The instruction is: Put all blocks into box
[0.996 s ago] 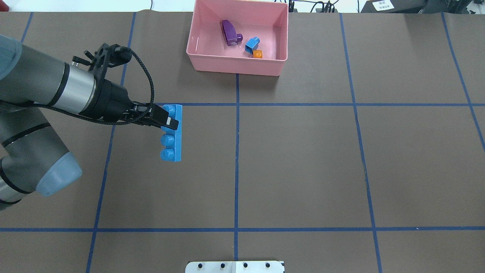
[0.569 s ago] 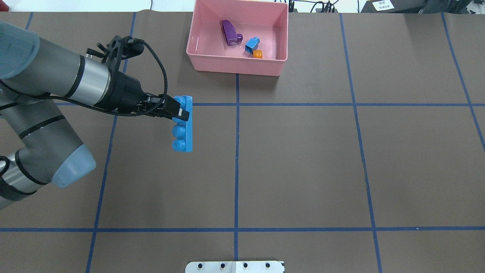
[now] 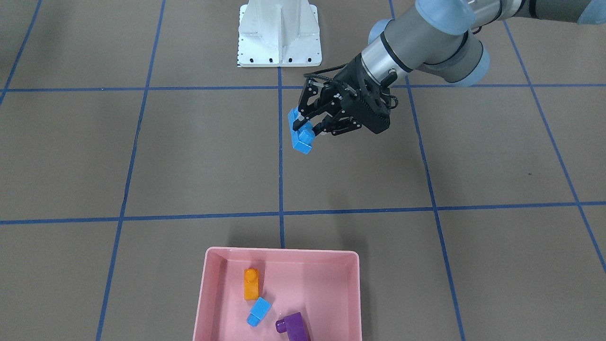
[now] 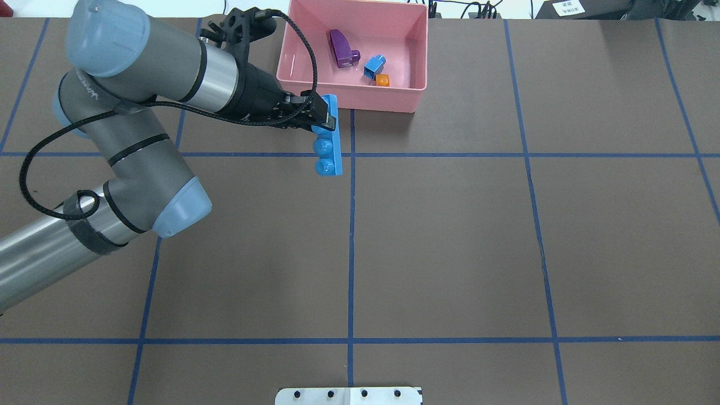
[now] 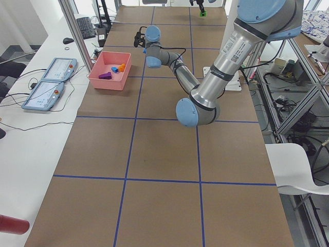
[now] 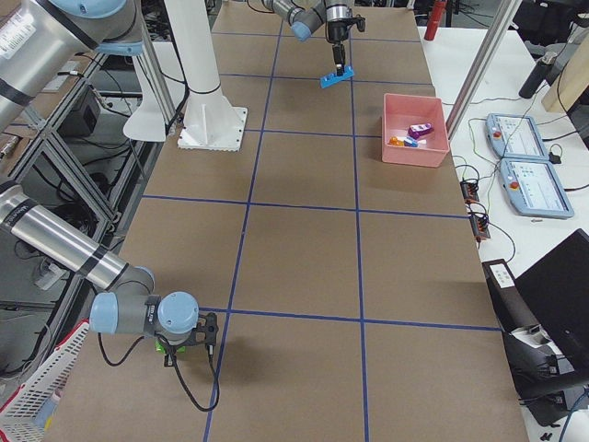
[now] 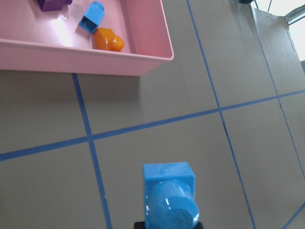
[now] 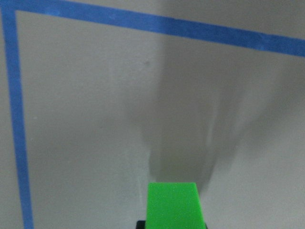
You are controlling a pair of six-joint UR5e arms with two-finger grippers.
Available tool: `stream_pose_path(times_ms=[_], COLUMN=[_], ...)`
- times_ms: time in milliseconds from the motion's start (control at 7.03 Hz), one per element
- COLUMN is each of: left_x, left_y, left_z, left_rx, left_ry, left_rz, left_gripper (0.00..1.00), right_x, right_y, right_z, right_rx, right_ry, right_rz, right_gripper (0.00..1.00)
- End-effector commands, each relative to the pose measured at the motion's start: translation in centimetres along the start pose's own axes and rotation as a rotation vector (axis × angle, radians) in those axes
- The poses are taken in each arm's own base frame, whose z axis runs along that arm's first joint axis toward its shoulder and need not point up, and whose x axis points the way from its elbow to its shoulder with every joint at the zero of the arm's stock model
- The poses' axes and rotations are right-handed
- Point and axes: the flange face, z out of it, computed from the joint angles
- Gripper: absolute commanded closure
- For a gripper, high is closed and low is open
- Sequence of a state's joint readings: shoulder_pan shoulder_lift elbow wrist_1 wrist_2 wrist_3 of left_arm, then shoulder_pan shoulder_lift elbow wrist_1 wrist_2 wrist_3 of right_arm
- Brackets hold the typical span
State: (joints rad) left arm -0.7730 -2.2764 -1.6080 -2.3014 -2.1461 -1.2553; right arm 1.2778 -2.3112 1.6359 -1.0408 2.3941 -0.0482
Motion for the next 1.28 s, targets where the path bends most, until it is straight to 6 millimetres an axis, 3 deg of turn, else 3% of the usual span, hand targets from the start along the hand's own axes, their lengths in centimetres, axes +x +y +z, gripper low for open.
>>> stream_pose_path(times_ms=[0, 142, 285, 427, 712, 1139], left_x=[2.5, 3.6, 5.0, 4.4, -1.1, -7.2], left_y=[-5.5, -8.0, -10.7, -13.0, -15.0, -15.3], left_z=[4.7, 7.1, 8.3, 9.9, 11.8, 14.2], left_rx=[0.133, 0.153, 0.271, 0.403, 0.57, 0.641], left_ry=[-0.066, -0.097, -0.133, -0.18, -0.279, -0.375], left_rz=[-0.043, -0.06, -0.129, -0.262, -0.341, -0.461], left_gripper=[1.0, 1.0, 1.0, 1.0, 1.0, 1.0], right_x=[-1.9, -2.2, -2.8, -2.4, -2.4, -3.4], right_y=[0.5, -0.5, -1.1, -2.3, -6.6, -10.7], right_z=[-3.7, -6.5, -9.6, -11.9, -15.5, -19.7], right_rx=[0.128, 0.232, 0.332, 0.425, 0.516, 0.602], right_ry=[0.014, 0.082, 0.13, 0.143, 0.161, 0.172], right_rz=[0.032, 0.045, 0.063, 0.09, 0.052, -0.005], right_gripper=[1.0, 1.0, 1.0, 1.0, 1.0, 1.0])
